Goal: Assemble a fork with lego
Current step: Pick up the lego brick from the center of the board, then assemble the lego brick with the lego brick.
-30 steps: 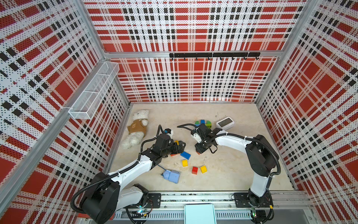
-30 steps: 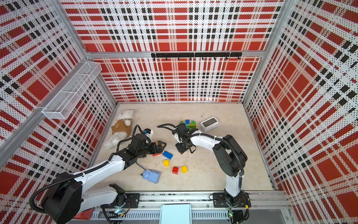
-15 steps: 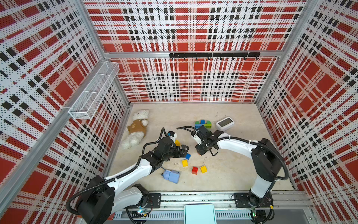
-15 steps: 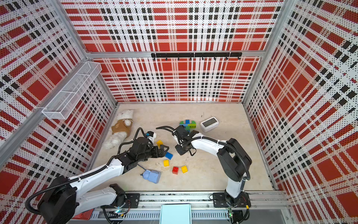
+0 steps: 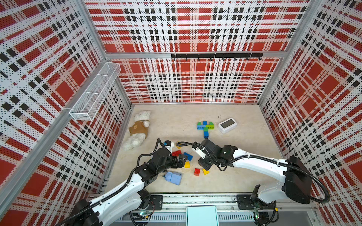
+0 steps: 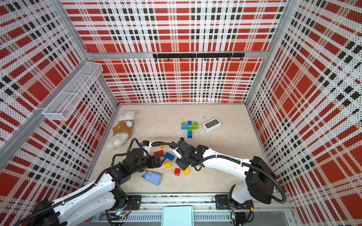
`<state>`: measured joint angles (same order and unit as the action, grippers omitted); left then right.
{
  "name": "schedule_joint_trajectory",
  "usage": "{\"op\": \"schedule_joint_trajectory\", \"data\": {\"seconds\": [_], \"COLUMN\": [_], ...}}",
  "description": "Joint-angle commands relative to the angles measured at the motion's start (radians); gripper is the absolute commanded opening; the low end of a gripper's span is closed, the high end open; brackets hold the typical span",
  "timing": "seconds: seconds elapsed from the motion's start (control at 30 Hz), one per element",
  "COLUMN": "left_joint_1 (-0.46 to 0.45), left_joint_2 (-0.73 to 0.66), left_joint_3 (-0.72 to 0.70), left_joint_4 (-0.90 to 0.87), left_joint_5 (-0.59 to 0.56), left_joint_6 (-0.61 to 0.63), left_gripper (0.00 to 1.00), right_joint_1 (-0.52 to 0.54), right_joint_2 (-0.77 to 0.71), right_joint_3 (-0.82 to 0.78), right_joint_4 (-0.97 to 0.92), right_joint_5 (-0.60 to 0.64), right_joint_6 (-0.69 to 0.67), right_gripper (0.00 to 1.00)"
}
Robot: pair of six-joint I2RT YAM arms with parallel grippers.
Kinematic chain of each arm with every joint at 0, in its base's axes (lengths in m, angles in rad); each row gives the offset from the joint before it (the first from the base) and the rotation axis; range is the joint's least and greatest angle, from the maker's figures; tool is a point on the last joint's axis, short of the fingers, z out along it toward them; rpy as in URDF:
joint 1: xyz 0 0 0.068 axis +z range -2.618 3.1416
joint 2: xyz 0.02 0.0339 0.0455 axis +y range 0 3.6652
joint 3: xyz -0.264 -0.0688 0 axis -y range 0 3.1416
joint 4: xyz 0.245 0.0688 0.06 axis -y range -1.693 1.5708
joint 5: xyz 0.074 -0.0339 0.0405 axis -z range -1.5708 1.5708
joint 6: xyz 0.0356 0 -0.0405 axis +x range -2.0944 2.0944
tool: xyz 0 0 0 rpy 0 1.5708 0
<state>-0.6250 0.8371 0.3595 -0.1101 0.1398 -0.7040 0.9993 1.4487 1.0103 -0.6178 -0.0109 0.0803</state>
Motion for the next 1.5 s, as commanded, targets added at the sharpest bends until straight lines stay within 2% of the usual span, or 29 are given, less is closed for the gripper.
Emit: {"op": "schedule_joint_trajectory", "data": {"seconds": [0.0,0.1,0.4,0.9,1.47], "left_joint_1": [0.1,0.176,0.243,0.26,0.26], "left_joint_2": [-0.017,-0.045,-0.082,-0.092,-0.095], "left_joint_3": [-0.054,-0.086,-0.099,-0.128,-0.133], "left_joint_4": [0.07,0.104,0.067,0.104,0.107], "left_joint_5": [0.157,0.242,0.281,0.354,0.348], "left_joint_6": [-0.061,-0.086,-0.07,-0.061,-0.057], "left_gripper": [1.0,1.0,1.0,1.0,1.0], "right_joint_1": [0.006,0.008,0.012,0.048,0.067], "right_joint_2": [0.014,0.032,0.13,0.201,0.28], "right_joint_3": [0.04,0.055,0.159,0.192,0.197], "right_joint_4": [0.0,-0.038,-0.185,-0.168,-0.225], "right_joint_5": [-0.116,-0.16,-0.147,-0.169,-0.107], "right_joint_6": [-0.144,-0.228,-0.36,-0.341,-0.352], "right_gripper": [0.0,0.0,0.0,0.0,0.0]}}
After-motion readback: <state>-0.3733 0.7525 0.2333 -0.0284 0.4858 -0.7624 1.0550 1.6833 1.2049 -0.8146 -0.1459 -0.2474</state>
